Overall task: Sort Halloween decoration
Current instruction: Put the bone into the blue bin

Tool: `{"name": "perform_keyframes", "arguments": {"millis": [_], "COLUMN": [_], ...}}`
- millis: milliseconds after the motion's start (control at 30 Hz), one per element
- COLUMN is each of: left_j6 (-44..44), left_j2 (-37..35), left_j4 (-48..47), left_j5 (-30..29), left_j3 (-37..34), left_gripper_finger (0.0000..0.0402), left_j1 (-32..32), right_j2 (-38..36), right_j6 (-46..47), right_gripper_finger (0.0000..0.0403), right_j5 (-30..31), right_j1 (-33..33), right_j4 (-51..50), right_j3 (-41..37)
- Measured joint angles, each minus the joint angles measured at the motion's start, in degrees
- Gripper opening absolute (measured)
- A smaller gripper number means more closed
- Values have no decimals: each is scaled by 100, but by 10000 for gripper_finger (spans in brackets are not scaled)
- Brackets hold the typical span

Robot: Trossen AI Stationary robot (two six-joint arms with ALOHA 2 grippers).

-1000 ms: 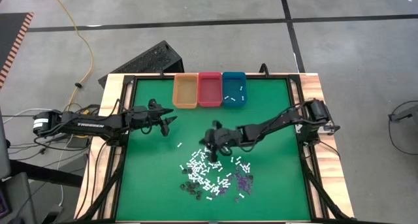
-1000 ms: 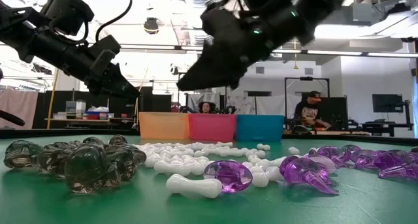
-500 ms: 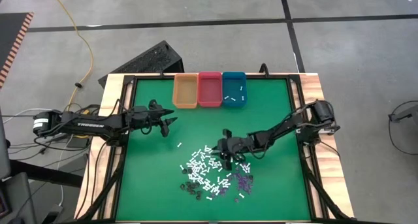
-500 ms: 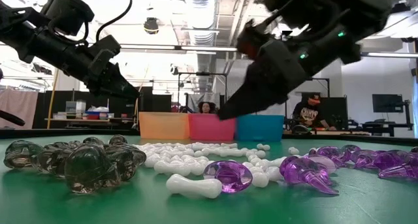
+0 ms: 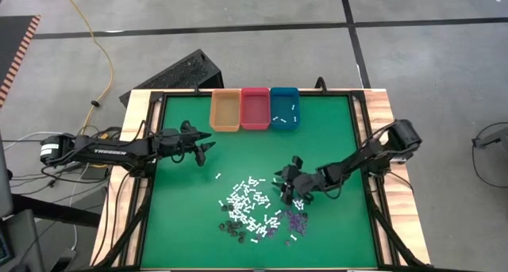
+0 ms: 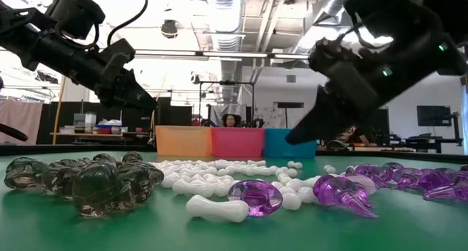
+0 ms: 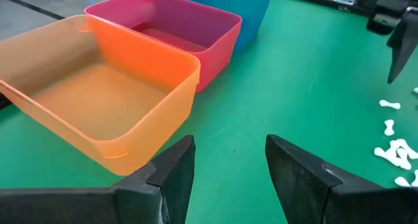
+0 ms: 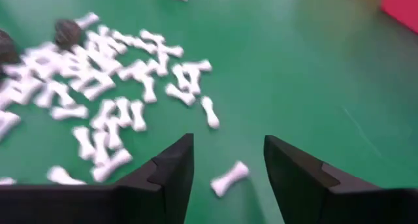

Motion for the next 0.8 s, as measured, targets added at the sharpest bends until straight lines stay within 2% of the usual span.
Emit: {"name": "perform_keyframes", "arguments": {"millis": [133,200,467,800], "left_j6": [-20,-23,-56,-97], "left_j2": [1,1,1,1], "left_j4": [0,0,23,22], "left_j5": [-3,-3,-8,-14], "left_j3": [0,0,0,0], "left_gripper_finger": [178,178,178,178], "left_j1": [0,0,0,0], "right_j2": [240,307,554,579], "right_j6": [184,243,288,921], "right_gripper_finger": [216,216,216,211], "right_j5": [723,861,786,652], "right_j1": [209,267,242,161], "right_j4": [-20,15,311,-235], "right_j3": [-20,-17,-15,-6]}}
